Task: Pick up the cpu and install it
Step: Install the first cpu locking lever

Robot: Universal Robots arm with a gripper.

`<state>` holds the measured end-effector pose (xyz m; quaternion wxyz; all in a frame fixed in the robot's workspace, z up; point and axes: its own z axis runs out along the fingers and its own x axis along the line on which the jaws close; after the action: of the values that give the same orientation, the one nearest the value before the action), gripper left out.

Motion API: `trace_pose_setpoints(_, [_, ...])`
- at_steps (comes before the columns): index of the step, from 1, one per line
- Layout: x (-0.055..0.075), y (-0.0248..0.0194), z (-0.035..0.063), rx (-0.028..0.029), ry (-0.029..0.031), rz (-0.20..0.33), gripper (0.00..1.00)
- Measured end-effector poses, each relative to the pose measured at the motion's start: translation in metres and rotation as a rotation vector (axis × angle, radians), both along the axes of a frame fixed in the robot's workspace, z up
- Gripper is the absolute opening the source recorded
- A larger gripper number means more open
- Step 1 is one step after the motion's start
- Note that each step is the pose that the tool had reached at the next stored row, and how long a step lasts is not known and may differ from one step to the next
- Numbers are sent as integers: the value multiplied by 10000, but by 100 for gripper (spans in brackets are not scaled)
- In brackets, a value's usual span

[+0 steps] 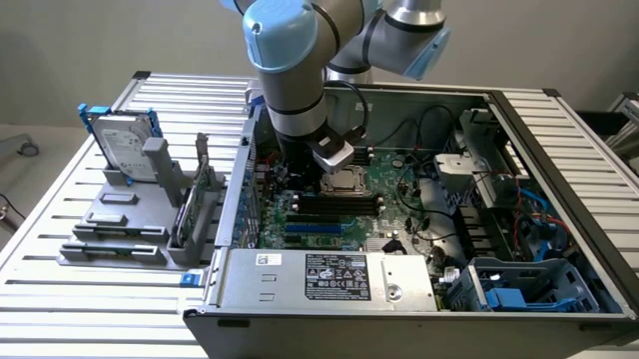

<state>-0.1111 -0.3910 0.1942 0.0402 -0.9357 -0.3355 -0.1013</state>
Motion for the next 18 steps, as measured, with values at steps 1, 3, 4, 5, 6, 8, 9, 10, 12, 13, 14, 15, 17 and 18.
trace_pose_setpoints(1, [0, 0, -2, 1, -4, 0, 11])
trace_pose_setpoints(3, [0, 0, -5, 1, -11, -1, 11])
trace_pose_setpoints(4, [0, 0, -5, 1, -13, 0, 11])
trace_pose_setpoints(5, [0, 0, -6, 1, -13, 0, 11])
trace_pose_setpoints(6, [0, 1, -6, 2, -14, 0, 11])
trace_pose_setpoints(8, [0, 1, -6, 2, -15, 0, 11])
trace_pose_setpoints(9, [0, 1, -7, 1, -15, 0, 11])
trace_pose_setpoints(10, [0, 1, -7, -1, -16, 0, 11])
trace_pose_setpoints(12, [0, 1, -7, -10, -17, 0, 11])
trace_pose_setpoints(13, [0, 1, -7, -18, -16, 0, 11])
trace_pose_setpoints(14, [0, 1, -7, -28, -16, 0, 11])
trace_pose_setpoints(15, [0, 1, -7, -38, -16, 0, 11])
trace_pose_setpoints(17, [0, 1, -7, -50, -16, 0, 11])
trace_pose_setpoints(18, [0, 1, -5, -54, -16, 0, 11])
